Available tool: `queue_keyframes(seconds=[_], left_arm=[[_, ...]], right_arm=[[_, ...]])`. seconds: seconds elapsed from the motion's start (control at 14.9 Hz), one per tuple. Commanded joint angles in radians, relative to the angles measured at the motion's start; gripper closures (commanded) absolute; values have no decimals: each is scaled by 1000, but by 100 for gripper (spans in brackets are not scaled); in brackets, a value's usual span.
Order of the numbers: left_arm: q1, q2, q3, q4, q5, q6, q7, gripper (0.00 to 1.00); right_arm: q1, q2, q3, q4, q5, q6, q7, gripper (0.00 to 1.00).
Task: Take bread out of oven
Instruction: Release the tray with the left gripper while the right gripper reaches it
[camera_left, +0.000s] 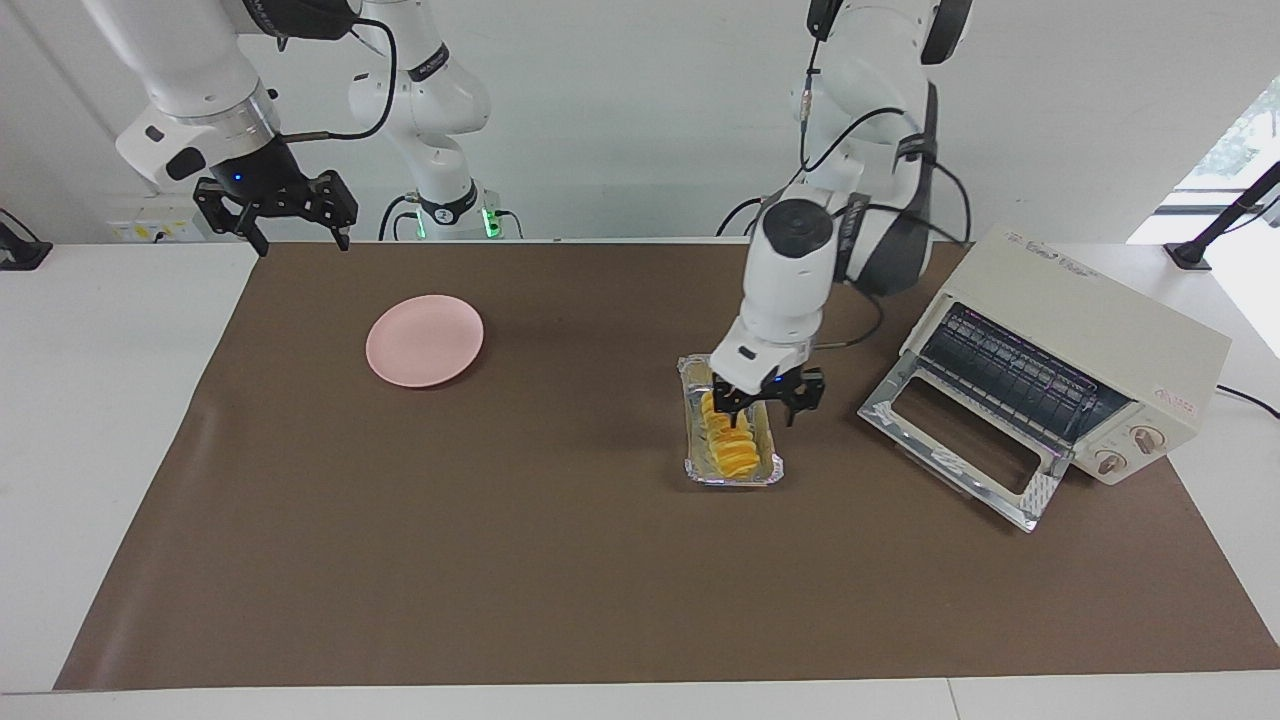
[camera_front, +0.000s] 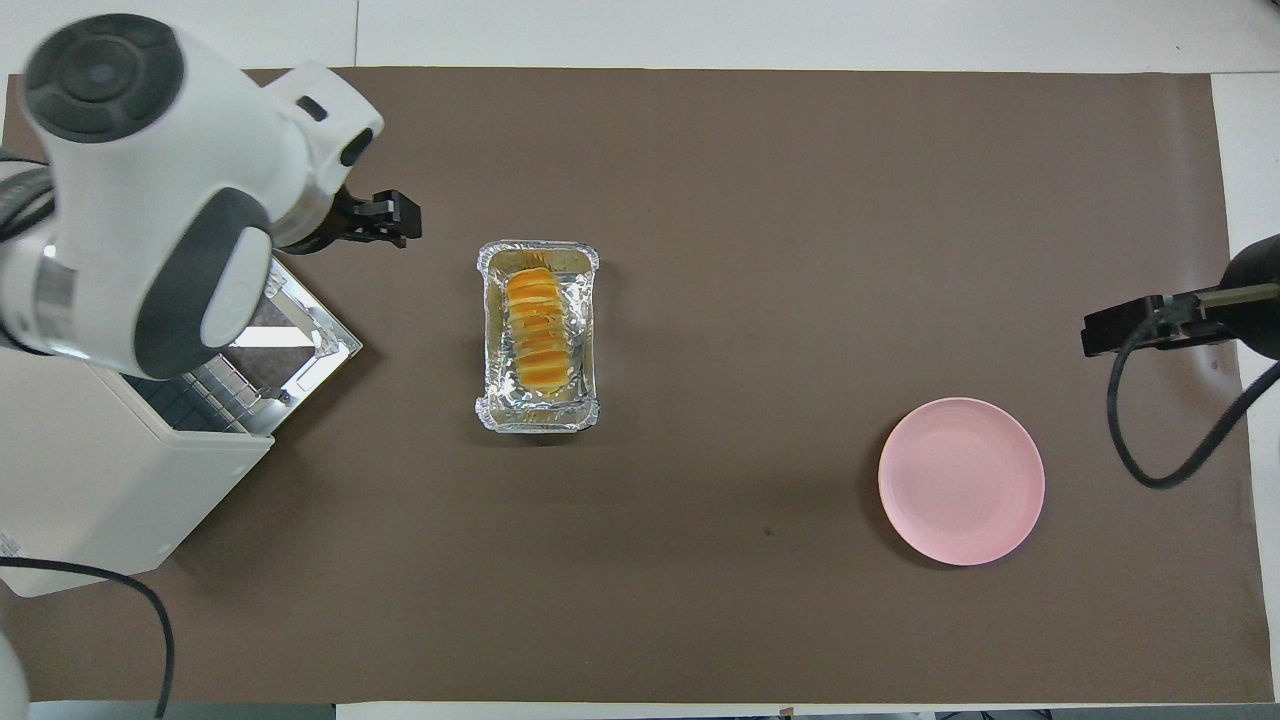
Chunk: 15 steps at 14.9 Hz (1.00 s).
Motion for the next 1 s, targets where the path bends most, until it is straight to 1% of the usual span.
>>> queue_keyframes(seconds=[0.0,0.13,0.2,0.27,0.33,0.54,0.67,0.8,0.87,0.94], left_arm=[[81,-102,-7,-31,-49,-119,89,0],[92,-159,-2,-37,-49,-217,132,0],[110,-187,-4,-40,-49,-271,132,0],[118,-199,-5,-42,-49,-319,132,0],[120,-219,-5,-45,-49,-340,132,0],[118,-257,-11,-79,-49,-344,132,0],[115,-251,-13,-76,-49,-312,167,0],[120,-226,-11,-51,-59,-322,186,0],[120,-218,-13,-51,-61,-330,184,0],[120,-221,-14,-53,-63,-327,181,0]], right_arm=[[81,4,3,-45,9,75,117,0],[144,27,3,-52,9,127,186,0],[174,52,3,-48,9,144,229,0],[211,81,3,-40,10,164,279,0],[245,107,3,-37,9,198,333,0],[363,220,3,7,10,298,502,0],[438,300,1,40,10,348,614,0],[471,356,3,52,9,402,663,0],[509,430,1,125,4,398,711,0],[556,557,0,256,-9,389,825,0]])
